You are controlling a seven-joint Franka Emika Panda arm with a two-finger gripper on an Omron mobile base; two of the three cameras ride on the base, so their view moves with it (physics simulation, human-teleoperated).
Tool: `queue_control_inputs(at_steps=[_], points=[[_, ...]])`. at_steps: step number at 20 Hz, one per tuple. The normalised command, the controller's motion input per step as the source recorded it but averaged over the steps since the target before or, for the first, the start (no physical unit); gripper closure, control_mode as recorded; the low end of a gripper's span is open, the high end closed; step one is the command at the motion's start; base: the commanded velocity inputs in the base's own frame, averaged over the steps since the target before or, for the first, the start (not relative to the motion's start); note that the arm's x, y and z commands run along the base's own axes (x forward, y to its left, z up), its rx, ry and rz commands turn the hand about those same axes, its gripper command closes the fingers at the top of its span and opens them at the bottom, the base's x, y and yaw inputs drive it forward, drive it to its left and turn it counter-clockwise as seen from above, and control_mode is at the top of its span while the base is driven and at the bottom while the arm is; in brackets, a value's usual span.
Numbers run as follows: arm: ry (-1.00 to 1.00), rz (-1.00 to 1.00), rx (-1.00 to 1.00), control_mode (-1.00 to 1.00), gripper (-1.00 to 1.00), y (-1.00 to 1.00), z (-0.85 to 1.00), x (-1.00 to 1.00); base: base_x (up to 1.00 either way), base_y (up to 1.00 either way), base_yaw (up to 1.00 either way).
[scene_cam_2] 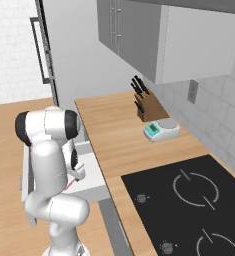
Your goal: Take a straw from the drawer in front and place it inside the glass cup on the dining counter.
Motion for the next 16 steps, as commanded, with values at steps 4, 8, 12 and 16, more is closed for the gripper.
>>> queue_control_inputs(at_steps=[4,8,12,16], points=[[0.00,-0.05,0.00,-1.00,-1.00,0.00,-0.34,0.33,0.00,0.00,0.00],[0.00,-0.05,0.00,-1.00,-1.00,0.00,-0.30,0.19,0.00,0.00,0.00],[0.00,-0.04,0.00,-1.00,-1.00,0.00,-0.31,0.07,0.00,0.00,0.00],[0.00,-0.04,0.00,-1.00,1.00,0.00,-0.36,0.03,0.00,0.00,0.00]])
